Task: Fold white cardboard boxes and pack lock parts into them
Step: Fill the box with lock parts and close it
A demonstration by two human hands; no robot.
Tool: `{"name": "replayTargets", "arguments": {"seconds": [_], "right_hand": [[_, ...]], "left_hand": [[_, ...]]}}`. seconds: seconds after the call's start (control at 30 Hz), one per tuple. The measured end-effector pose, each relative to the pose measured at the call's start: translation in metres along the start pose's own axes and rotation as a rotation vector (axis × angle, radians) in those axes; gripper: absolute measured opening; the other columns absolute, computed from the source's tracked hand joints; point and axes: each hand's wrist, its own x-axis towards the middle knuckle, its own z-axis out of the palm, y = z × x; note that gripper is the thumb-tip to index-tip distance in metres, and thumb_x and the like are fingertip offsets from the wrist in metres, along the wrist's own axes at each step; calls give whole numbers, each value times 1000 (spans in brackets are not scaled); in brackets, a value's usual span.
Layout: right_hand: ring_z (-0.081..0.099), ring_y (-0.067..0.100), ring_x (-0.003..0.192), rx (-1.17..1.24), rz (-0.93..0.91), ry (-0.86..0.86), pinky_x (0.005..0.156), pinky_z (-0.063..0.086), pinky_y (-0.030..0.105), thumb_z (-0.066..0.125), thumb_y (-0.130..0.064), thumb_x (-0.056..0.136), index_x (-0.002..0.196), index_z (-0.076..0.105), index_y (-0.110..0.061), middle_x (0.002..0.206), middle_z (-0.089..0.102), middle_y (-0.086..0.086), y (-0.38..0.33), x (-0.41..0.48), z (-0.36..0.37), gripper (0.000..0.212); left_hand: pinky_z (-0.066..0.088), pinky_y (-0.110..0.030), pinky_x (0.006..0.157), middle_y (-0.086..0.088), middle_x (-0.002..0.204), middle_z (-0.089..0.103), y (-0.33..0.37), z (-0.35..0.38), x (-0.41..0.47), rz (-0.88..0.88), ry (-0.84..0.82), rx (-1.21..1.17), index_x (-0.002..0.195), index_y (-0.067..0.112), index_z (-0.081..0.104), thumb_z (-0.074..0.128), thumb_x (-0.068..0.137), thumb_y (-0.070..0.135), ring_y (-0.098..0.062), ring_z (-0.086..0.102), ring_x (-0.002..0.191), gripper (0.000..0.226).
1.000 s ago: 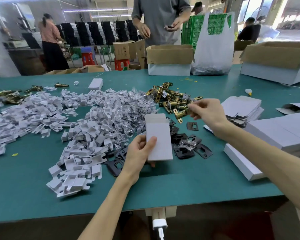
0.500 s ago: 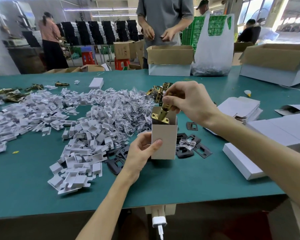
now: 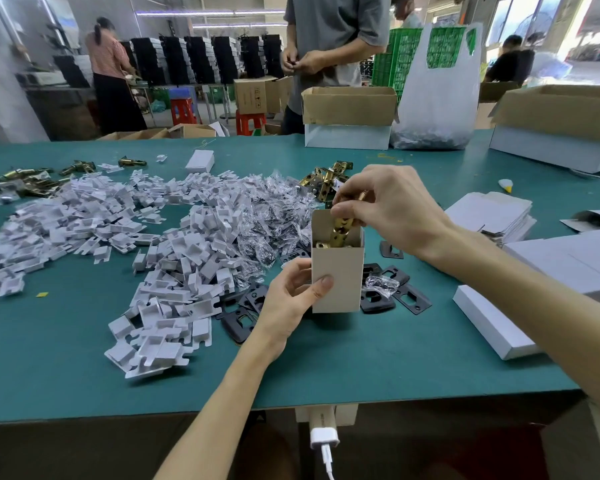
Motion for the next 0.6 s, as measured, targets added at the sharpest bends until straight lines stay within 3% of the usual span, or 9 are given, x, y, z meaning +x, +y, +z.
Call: {"name": "replayTargets", "arguments": {"seconds": [0.1, 0.17, 0.23, 0.3, 0.43, 0.6], "right_hand": [[61, 3, 74, -58, -28, -111, 64, 39, 7, 81, -25, 86, 93, 82, -16, 79, 65, -9, -5, -2, 7, 12], [65, 15, 81, -115, -42, -152, 76, 44, 14, 79, -24, 87, 95, 81, -16, 86, 69, -4, -6, -3, 14, 11], [66, 23, 89, -174, -51, -202, 89, 52, 30, 75, -24, 91, 97, 79, -14, 96, 71, 2, -7, -4, 22, 13], [65, 26, 92, -212, -58, -274, 86, 55, 42, 70, -24, 96, 99, 76, -12, 101, 69, 5, -7, -5, 29, 14], [64, 26, 99, -250, -32, -384, 89, 53, 42, 61, -22, 101, 105, 75, -13, 107, 68, 5, -4, -7, 40, 18], [66, 32, 87, -348, 37, -472, 80, 57, 46, 52, -9, 103, 102, 70, -10, 99, 68, 9, -5, -3, 45, 18]], "left_hand": [[58, -34, 97, -2, 120, 76, 0, 0, 0, 2, -13, 18, 121, 17, 66, 81, 89, 28, -22, 71, 112, 36], [58, -30, 93, -1, 119, 76, 1, 0, -1, -4, -22, 22, 117, 23, 69, 80, 89, 28, -19, 72, 110, 31], [58, -29, 90, -2, 119, 77, 2, 0, -1, -15, -34, 24, 114, 26, 71, 80, 88, 28, -20, 72, 109, 28], [58, -32, 91, -4, 119, 77, 1, 0, 0, -28, -50, 23, 116, 23, 69, 82, 86, 28, -22, 72, 111, 32], [58, -42, 99, -4, 118, 77, -1, 0, 1, -49, -51, 27, 124, 18, 66, 84, 84, 29, -23, 72, 113, 45], [59, -35, 93, -7, 115, 78, 0, 0, 0, -62, -47, 25, 123, 14, 66, 83, 86, 25, -25, 73, 111, 42]]}}
